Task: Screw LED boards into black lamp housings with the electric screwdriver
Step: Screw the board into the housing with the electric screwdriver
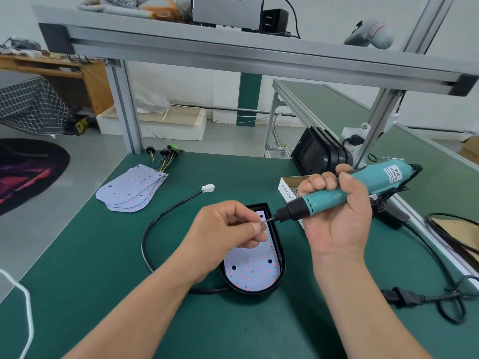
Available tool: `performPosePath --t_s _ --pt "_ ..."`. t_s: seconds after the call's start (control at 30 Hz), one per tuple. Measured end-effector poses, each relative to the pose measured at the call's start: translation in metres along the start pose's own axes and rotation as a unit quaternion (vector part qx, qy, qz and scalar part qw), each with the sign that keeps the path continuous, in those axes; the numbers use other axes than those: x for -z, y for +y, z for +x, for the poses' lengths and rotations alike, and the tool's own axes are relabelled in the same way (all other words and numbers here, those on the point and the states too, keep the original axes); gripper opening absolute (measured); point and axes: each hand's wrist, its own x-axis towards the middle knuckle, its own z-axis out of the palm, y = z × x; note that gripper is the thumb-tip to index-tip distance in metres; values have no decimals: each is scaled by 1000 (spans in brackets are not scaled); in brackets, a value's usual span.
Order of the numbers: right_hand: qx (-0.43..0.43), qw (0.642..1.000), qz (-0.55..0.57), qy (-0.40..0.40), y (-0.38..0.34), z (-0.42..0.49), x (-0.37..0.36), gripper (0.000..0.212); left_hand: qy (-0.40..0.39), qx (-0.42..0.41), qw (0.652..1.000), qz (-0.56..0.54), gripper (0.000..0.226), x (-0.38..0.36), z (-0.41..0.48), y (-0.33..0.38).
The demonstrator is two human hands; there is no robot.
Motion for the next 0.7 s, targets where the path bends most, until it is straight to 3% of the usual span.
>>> performPosePath --t_s 0.4,0.7 --pt "-1 999 -34 -20 1 0 -1 15 17 -11 1000 22 24 0 1 -1" --pt "11 994 -101 31 7 2 0 12 48 -73 990 115 23 0 4 -10"
